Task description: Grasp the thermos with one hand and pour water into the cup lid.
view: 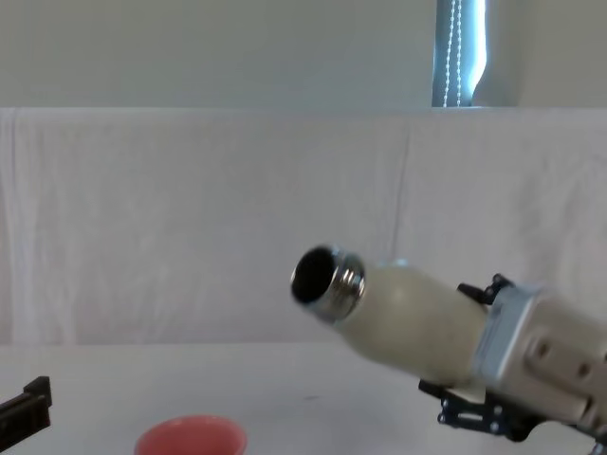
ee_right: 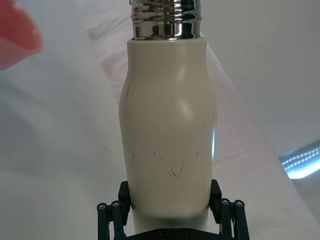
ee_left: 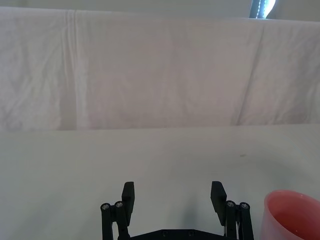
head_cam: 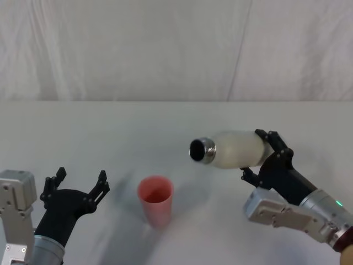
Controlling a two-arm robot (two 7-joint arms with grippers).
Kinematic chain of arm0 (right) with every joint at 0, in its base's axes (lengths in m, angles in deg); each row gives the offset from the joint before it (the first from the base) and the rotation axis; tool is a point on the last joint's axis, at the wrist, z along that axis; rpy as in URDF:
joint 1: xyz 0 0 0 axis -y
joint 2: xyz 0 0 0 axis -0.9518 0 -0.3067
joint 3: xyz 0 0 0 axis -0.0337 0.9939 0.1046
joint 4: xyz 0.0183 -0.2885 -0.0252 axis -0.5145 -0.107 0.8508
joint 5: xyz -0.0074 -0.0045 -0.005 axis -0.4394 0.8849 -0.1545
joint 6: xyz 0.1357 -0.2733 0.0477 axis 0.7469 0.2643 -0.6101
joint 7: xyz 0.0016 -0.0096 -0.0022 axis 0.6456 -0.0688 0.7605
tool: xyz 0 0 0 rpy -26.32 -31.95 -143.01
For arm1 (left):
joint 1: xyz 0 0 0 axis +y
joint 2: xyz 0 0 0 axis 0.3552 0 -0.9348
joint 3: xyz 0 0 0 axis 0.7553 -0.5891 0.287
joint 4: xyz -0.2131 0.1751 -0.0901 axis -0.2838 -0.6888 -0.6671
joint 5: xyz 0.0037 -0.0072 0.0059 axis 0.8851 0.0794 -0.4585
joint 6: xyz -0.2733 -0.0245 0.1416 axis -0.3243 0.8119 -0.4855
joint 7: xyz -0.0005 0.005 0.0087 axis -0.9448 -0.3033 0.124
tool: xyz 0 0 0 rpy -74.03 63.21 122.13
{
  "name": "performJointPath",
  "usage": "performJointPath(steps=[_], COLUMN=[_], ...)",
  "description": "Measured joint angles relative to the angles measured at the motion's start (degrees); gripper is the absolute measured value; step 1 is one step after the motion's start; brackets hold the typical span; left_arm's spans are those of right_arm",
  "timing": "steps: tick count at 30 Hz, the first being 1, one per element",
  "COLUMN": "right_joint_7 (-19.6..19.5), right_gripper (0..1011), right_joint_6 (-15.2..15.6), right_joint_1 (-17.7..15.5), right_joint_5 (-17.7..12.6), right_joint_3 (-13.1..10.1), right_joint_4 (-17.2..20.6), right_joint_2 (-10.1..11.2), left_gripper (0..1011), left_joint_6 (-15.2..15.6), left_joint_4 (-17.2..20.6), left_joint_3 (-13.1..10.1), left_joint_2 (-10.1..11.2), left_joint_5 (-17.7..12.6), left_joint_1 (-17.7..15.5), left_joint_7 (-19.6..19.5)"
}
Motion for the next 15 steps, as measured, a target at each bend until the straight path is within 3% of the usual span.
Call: performJointPath(steps=[6, 15], right_joint_7=[-1.85, -3.82], right_gripper=[950, 950], right_joint_6=[0.03, 0.29], right_joint_1=[1.58, 3.15], right_joint_5=[4.48, 7.72], right_joint_3=[2.38, 4.41], right_joint_4=[-2.05, -3.57], right_joint_2=[0.47, 0.72], left_gripper=[1001, 1001], left_joint_6=[0.00, 0.00], left_joint_4=[0.00, 0.00], left_joint_3=[0.00, 0.00], left_joint_2=[0.00, 0.00], left_joint_5=[0.00, 0.00], left_joint_1=[0.00, 0.00], left_joint_7=[0.00, 0.00])
